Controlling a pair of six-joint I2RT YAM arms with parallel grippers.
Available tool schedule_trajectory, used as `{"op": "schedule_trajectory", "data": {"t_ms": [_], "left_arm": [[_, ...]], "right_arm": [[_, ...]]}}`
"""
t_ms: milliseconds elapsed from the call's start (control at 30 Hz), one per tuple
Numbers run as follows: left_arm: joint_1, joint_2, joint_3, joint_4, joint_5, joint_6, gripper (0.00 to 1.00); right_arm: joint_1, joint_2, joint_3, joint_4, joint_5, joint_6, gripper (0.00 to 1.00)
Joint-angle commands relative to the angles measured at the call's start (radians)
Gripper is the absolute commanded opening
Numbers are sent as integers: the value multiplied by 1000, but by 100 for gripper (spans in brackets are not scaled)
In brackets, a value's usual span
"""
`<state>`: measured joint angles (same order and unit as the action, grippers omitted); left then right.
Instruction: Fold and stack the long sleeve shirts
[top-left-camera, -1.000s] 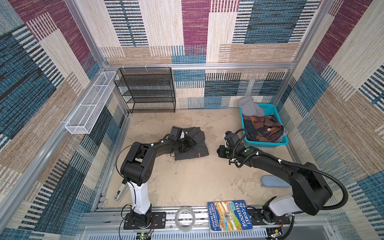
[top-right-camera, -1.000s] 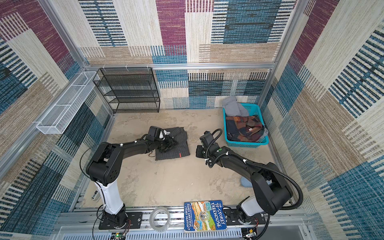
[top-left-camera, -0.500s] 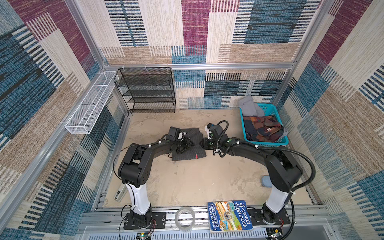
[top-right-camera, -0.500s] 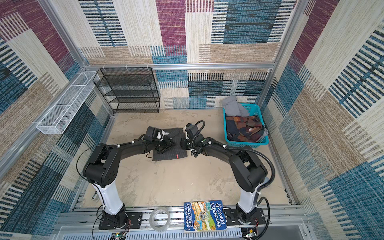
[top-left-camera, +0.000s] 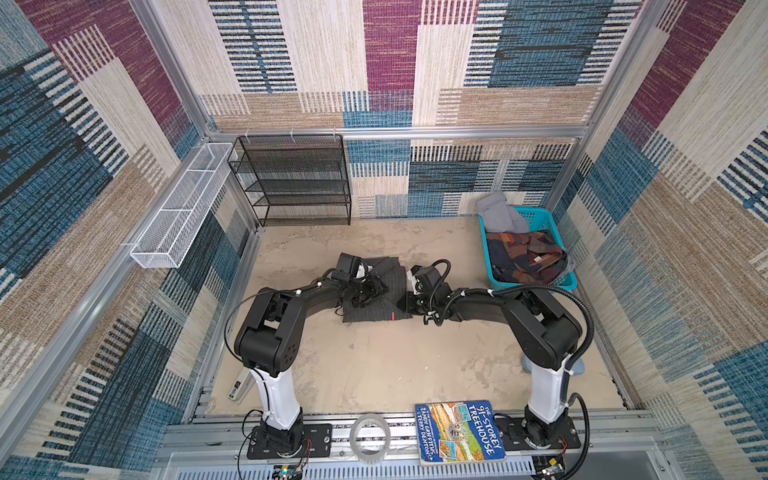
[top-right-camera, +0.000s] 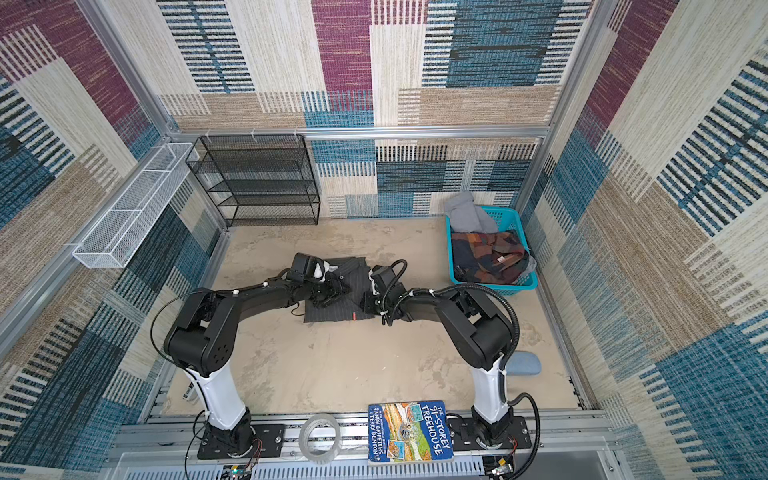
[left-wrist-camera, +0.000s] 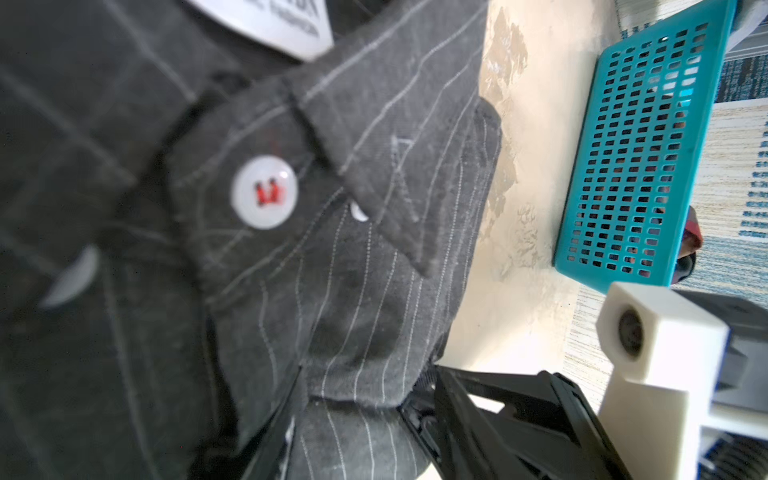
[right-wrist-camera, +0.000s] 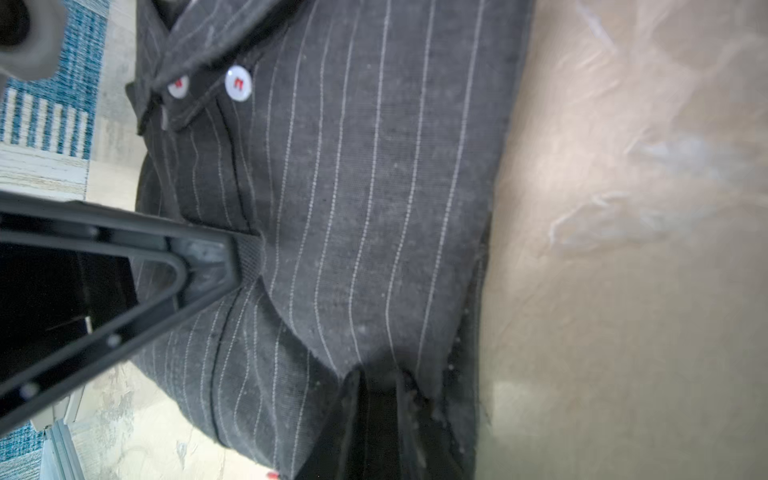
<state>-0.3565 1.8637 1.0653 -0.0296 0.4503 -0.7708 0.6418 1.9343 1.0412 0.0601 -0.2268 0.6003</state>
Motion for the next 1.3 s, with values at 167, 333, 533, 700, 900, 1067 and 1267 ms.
{"op": "schedule_trajectory", "data": {"t_ms": [167,333,533,700,900,1067,1267], "left_arm": [[1,-120,40,-160,9,13,55],[8,-240,121,-317,-10,76,55],[108,-336,109,-436,-69,132,52],[208,-339,60,-389,-27,122,40],[215,-272,24,-298,10,86,34],[215,-178,4,-215,7,64,33],[216,-49,-1,-136,-3,53,31]], "right_arm": [[5,-127,-13,-176,71,-18,23],[12,-241,44,-279,87,-51,27],[-7,-137,229,-323,107,-128,27],[-39,30,417,-306,74,-152,25],[-54,216,646,-347,24,-197,24],[-64,319,737,-352,-20,-206,23],[-80,400,753,-309,-52,-181,23]]}}
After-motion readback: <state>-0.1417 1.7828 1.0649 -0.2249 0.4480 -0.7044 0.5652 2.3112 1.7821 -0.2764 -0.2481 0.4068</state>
